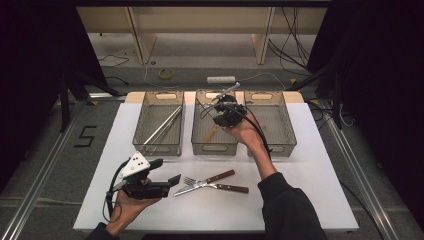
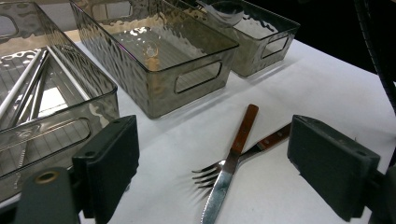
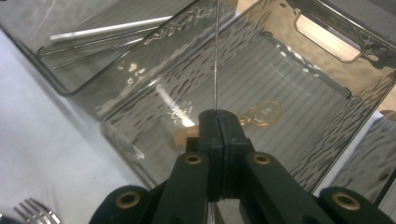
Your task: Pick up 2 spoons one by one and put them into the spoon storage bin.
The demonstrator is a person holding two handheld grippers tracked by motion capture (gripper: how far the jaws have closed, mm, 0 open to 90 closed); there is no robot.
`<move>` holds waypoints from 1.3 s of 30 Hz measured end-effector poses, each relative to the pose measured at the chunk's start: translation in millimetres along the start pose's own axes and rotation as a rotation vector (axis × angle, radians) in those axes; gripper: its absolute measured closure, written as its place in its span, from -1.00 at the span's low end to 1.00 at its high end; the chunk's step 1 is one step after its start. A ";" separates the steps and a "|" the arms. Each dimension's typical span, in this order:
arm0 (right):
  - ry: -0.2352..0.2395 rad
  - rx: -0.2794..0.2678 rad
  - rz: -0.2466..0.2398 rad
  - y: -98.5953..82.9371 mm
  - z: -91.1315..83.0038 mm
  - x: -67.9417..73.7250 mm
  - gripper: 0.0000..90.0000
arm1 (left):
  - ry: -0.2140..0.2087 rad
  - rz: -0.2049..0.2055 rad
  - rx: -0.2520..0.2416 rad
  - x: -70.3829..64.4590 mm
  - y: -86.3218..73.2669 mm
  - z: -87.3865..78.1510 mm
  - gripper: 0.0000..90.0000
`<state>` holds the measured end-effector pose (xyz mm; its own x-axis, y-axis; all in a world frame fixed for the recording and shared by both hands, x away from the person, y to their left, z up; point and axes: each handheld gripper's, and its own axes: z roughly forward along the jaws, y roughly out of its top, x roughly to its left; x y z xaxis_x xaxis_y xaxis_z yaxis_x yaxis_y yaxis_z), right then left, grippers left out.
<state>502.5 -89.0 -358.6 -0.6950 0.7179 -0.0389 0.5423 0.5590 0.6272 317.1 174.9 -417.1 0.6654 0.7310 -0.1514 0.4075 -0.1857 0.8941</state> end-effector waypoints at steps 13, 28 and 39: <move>-0.018 0.013 0.044 -4.7 24.0 -1.8 1.00 | 0.002 0.000 -0.009 0.4 0.4 -0.7 -0.64; 0.003 0.059 0.092 -20.0 43.2 -3.3 1.00 | 0.005 0.002 -0.009 0.9 0.4 -0.5 -0.64; 0.023 0.076 0.119 -21.0 46.4 -2.5 0.64 | 0.007 -0.003 -0.015 0.2 0.2 -0.4 -0.64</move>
<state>514.8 -83.3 -407.8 -0.6340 0.7717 0.0502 0.6551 0.5013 0.5653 317.1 175.2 -416.8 0.6598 0.7361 -0.1511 0.3997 -0.1735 0.9001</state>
